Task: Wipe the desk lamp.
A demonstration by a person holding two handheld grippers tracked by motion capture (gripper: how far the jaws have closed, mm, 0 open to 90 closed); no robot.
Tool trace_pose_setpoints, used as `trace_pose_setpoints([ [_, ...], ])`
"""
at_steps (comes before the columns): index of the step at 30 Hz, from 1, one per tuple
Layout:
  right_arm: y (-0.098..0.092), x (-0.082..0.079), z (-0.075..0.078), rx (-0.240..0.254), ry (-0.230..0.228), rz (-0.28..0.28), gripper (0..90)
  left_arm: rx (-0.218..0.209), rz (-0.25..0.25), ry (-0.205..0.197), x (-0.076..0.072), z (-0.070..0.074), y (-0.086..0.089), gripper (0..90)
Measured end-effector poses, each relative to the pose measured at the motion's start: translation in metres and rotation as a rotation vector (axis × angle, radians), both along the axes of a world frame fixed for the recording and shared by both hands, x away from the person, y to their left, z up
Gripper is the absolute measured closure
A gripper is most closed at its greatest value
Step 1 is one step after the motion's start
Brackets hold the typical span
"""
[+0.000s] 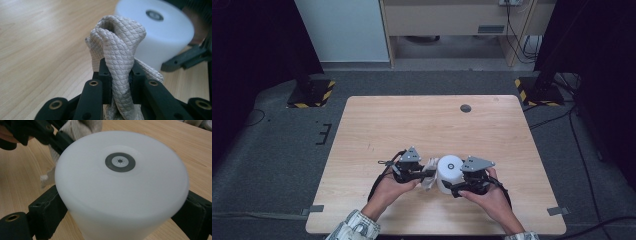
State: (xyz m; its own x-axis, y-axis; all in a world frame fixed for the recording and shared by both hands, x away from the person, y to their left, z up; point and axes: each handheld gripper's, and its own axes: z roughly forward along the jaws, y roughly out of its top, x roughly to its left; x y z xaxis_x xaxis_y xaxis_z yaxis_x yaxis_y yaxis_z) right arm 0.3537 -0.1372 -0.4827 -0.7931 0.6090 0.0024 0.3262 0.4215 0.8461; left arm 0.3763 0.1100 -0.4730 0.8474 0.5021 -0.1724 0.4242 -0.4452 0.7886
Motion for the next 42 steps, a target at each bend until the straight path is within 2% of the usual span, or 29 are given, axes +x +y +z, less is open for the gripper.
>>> trace_pose_setpoints([
  [2,0.0,0.0,0.0,0.0,-0.001,0.0,9.0,0.044,-0.017,0.009,-0.001,-0.008,-0.004,76.2],
  [3,0.0,0.0,0.0,0.0,-0.001,0.0,9.0,0.044,-0.017,0.009,-0.001,-0.008,-0.004,76.2],
  [5,0.0,0.001,0.0,0.0,-0.001,-0.004,9.0,0.089,-0.028,0.013,-0.002,-0.016,-0.008,76.1],
  [7,0.0,0.001,0.0,0.0,0.0,-0.002,9.0,0.107,-0.023,0.012,-0.001,-0.02,-0.009,76.1],
  [8,0.0,0.001,0.0,0.0,0.0,0.002,9.0,0.088,-0.008,0.012,0.0,-0.019,-0.007,76.1],
  [9,0.0,0.001,0.0,0.0,0.0,0.002,9.0,0.088,-0.008,0.012,0.0,-0.019,-0.007,76.1],
  [12,0.001,-0.001,0.0,-0.001,0.002,0.009,9.0,0.017,0.008,-0.003,-0.002,-0.004,0.0,76.2],
  [13,0.001,-0.001,0.0,-0.001,0.002,0.009,9.0,0.009,0.008,-0.005,-0.003,-0.001,0.0,76.2],
  [14,0.001,-0.001,0.0,-0.001,0.003,0.007,9.0,0.011,-0.006,-0.016,-0.007,0.005,0.001,76.2],
  [18,0.003,-0.002,0.0,-0.001,0.005,0.005,9.0,0.035,-0.019,-0.027,-0.013,0.006,0.0,76.2],
  [20,0.004,-0.001,0.0,0.001,0.005,0.008,9.0,0.068,-0.023,-0.016,-0.012,-0.003,-0.001,76.2],
  [22,0.004,-0.001,0.0,0.001,0.005,0.008,9.0,0.074,-0.019,-0.004,-0.012,-0.008,-0.002,76.2],
  [26,0.005,-0.001,0.0,0.001,0.005,0.008,9.0,0.138,-0.034,0.018,-0.011,-0.025,-0.007,76.2],
  [28,0.005,-0.001,0.0,0.001,0.005,0.008,9.0,0.131,-0.033,0.016,-0.011,-0.023,-0.007,76.2],
  [32,0.005,-0.002,0.0,0.001,0.005,0.008,9.0,0.071,-0.017,-0.029,-0.012,-0.004,-0.002,76.2],
  [34,0.005,-0.002,0.0,0.001,0.004,0.008,9.0,0.042,-0.007,-0.036,-0.013,0.003,0.0,76.2],
  [37,0.005,-0.002,0.0,0.001,0.005,0.008,9.0,0.045,-0.011,-0.049,-0.016,0.007,-0.001,76.2],
  [39,0.005,-0.002,0.0,0.001,0.003,0.003,9.0,0.048,-0.012,-0.039,-0.015,0.003,-0.002,76.2],
  [42,0.005,-0.002,0.0,0.001,0.003,0.003,9.0,0.081,-0.012,-0.014,-0.013,-0.009,-0.005,76.2],
])
